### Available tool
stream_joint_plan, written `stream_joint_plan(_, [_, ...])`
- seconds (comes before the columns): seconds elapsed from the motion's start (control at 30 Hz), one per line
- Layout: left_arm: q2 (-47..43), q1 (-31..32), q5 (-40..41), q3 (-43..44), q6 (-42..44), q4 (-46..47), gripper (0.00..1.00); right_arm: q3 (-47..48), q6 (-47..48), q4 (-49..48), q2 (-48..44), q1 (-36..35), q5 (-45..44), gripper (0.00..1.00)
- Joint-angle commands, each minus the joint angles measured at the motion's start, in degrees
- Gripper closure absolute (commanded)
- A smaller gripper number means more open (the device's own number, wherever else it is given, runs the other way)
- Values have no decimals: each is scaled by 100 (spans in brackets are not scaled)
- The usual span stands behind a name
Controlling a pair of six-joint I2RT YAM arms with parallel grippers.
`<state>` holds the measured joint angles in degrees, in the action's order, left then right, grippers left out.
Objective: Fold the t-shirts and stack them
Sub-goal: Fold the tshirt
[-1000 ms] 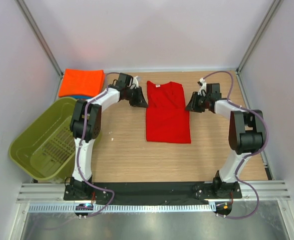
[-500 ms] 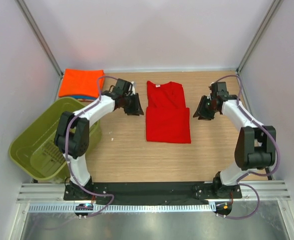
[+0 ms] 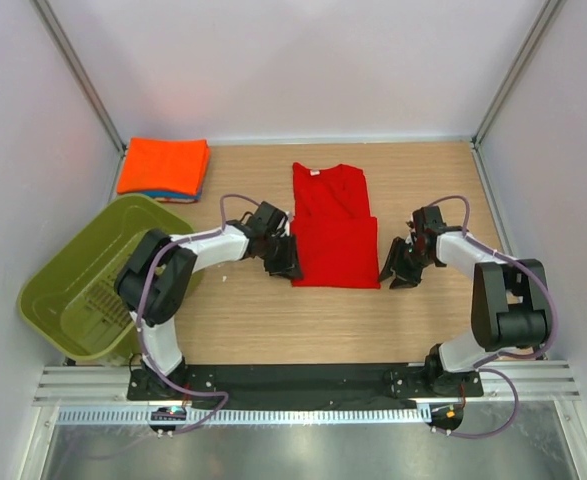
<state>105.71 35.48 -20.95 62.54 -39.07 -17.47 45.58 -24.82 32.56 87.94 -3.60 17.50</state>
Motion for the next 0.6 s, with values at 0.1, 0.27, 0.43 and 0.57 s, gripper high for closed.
stream_joint_plan(0.1, [-868, -6, 319, -173, -119, -123, 61, -330, -260, -249, -725, -89, 219, 48])
stream_joint_plan(0.27, [-684, -15, 417, -190, -101, -239, 60, -533, -471, -574, -683, -97, 403, 46])
stream_joint_plan(0.43, [-377, -15, 196, -444, -346, 147, 57, -647, -550, -759, -462, -97, 334, 46])
stream_joint_plan(0.57, [-227, -15, 188, -559, -566, 271, 56, -779, -621, -926, -444, -97, 228, 57])
